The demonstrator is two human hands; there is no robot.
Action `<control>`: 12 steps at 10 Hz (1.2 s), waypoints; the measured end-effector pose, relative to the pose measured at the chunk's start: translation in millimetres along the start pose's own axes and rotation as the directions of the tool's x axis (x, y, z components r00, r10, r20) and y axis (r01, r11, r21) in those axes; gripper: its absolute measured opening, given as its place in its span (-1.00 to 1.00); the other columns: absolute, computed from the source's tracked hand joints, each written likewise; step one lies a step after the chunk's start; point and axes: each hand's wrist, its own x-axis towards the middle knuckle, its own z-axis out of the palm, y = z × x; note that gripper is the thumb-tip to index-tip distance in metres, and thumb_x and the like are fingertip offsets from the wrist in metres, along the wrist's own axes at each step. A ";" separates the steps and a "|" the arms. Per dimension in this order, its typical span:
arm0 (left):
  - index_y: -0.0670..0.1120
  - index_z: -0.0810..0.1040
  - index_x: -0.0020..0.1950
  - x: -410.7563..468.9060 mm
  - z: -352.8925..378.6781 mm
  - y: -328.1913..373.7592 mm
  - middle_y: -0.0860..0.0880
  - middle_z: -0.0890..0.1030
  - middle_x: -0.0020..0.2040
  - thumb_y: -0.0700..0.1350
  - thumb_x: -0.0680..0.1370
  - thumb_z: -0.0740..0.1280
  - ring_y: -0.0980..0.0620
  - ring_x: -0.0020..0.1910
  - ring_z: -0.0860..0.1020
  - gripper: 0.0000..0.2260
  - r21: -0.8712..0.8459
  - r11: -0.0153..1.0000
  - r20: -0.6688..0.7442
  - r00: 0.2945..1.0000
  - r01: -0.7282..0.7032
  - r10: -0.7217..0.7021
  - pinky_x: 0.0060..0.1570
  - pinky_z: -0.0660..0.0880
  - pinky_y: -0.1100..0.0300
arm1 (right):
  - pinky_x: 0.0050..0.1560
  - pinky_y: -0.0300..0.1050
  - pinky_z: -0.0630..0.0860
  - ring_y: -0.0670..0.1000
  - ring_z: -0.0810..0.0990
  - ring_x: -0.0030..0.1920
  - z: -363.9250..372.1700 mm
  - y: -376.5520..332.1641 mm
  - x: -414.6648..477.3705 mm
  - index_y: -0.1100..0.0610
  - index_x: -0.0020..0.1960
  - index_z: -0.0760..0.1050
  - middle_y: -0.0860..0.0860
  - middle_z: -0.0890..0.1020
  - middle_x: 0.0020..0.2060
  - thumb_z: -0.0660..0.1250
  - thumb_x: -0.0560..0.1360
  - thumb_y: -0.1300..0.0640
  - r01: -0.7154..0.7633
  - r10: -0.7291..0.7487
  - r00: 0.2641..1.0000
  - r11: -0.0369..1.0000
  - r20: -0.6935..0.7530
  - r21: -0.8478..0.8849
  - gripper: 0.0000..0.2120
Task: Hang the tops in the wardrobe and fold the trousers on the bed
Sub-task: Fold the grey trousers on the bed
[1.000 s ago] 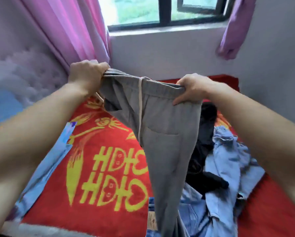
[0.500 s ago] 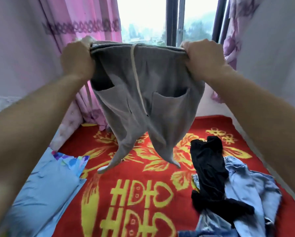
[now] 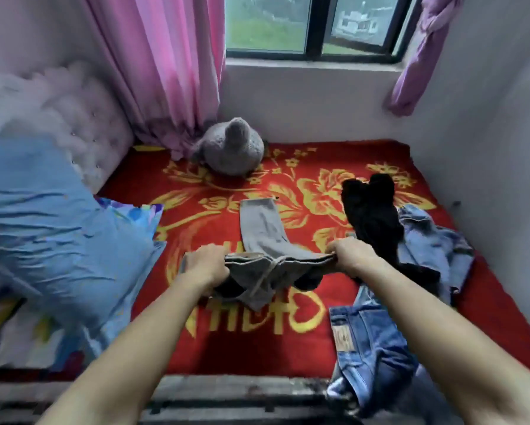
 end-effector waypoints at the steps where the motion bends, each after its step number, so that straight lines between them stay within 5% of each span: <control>1: -0.04 0.48 0.14 -31.5 71.9 -7.6 -0.09 0.57 0.15 -0.09 0.42 0.28 -0.14 0.15 0.53 -0.71 0.014 1.000 0.269 0.963 -0.017 0.013 0.00 0.53 0.03 | 0.05 -0.04 0.55 0.13 0.63 0.13 69.7 -8.0 -12.3 -0.06 0.16 0.60 0.03 0.66 0.10 0.34 0.49 0.06 0.000 0.000 0.988 1.000 0.155 0.000 -0.75; 4: 0.03 0.58 0.11 -36.7 134.4 -10.6 -0.02 0.61 0.13 0.13 0.55 0.27 -0.10 0.15 0.55 -0.75 0.127 0.992 0.524 0.848 0.019 -0.083 0.06 0.52 0.06 | -0.03 -0.04 0.54 0.11 0.63 0.06 120.8 0.0 13.1 -0.03 0.07 0.62 0.01 0.68 0.00 0.31 0.47 0.07 0.086 -0.081 0.881 0.996 0.467 0.010 -0.79; 5: -0.01 0.59 0.07 11.0 97.0 -5.5 -0.01 0.63 0.01 0.11 0.55 0.27 -0.05 -0.06 0.61 -0.75 0.134 0.988 0.567 0.812 0.074 -0.138 -0.02 0.54 0.11 | -0.04 -0.01 0.57 0.15 0.63 0.00 88.4 4.8 54.6 0.06 -0.06 0.59 0.02 0.62 -0.16 0.25 0.43 0.18 0.109 -0.107 0.878 0.994 0.467 0.023 -0.83; 6: -0.09 0.61 -0.05 77.9 25.5 -5.9 -0.09 0.65 -0.13 -0.05 0.53 0.26 -0.08 -0.22 0.61 -0.82 0.024 0.993 0.475 0.873 0.118 -0.115 -0.19 0.56 0.09 | 0.05 0.06 0.58 0.21 0.59 0.12 19.0 16.7 110.7 -0.02 0.16 0.55 0.03 0.59 -0.02 0.19 0.47 0.24 0.132 -0.157 0.948 0.985 0.276 0.109 -0.66; 7: -0.11 0.57 -0.17 140.5 -58.2 -6.8 -0.17 0.67 -0.11 -0.22 0.45 0.27 -0.14 -0.11 0.62 -0.91 -0.180 0.975 0.174 0.980 0.128 -0.097 -0.25 0.49 0.09 | 0.01 0.05 0.50 0.24 0.52 0.22 -63.5 27.0 159.8 -0.13 0.49 0.32 0.12 0.47 0.23 0.20 0.52 0.24 0.180 -0.165 0.980 0.974 -0.114 0.136 -0.42; 8: -0.13 0.50 -0.28 193.6 -143.8 -2.0 -0.21 0.65 -0.17 -0.31 0.39 0.31 -0.10 -0.13 0.63 -0.90 -0.239 0.964 -0.032 0.991 0.119 -0.130 -0.32 0.43 0.13 | 0.16 0.06 0.50 0.25 0.50 0.23 -153.6 28.8 198.5 -0.02 0.37 0.49 0.19 0.49 0.17 0.20 0.52 0.27 0.217 -0.182 0.954 0.967 -0.237 0.130 -0.54; 9: -0.16 0.61 -0.07 233.7 -237.6 5.2 -0.25 0.65 -0.06 -0.32 0.46 0.28 -0.21 0.05 0.62 -0.85 -0.284 0.954 -0.276 0.945 0.095 -0.177 -0.07 0.51 0.04 | 0.24 0.08 0.49 0.28 0.49 0.23 -256.1 29.1 221.9 0.08 0.31 0.52 0.23 0.47 0.18 0.16 0.54 0.31 0.241 -0.161 0.883 0.962 -0.441 0.131 -0.60; 10: -0.12 0.59 0.23 248.4 -335.1 9.6 -0.33 0.56 0.16 -0.25 0.54 0.21 -0.30 0.15 0.54 -0.69 -0.254 0.966 -0.657 0.740 -0.039 -0.143 0.14 0.44 -0.01 | 0.21 0.17 0.50 0.28 0.47 0.22 -349.0 30.5 224.7 0.06 0.32 0.46 0.23 0.42 0.21 0.19 0.54 0.33 0.248 -0.088 0.656 0.963 -0.749 0.104 -0.60; 11: -0.14 0.52 0.26 237.4 -405.7 10.3 -0.34 0.47 0.20 -0.16 0.54 0.11 -0.30 0.15 0.48 -0.66 -0.165 0.978 -0.856 0.512 -0.128 -0.077 0.13 0.38 0.00 | 0.19 0.16 0.49 0.27 0.48 0.21 -408.7 36.3 213.3 0.07 0.39 0.42 0.23 0.42 0.28 0.14 0.58 0.26 0.337 -0.055 0.401 0.937 -0.914 0.091 -0.60; 12: -0.22 0.47 0.20 219.8 -427.4 12.9 -0.32 0.43 0.25 -0.18 0.53 0.05 -0.26 0.20 0.43 -0.66 -0.076 0.985 -0.915 0.404 -0.154 -0.008 0.14 0.34 0.00 | 0.20 0.22 0.48 0.31 0.50 0.22 -421.1 39.3 185.6 0.12 0.40 0.42 0.23 0.46 0.31 0.09 0.63 0.16 0.325 -0.088 0.265 0.946 -0.960 0.003 -0.63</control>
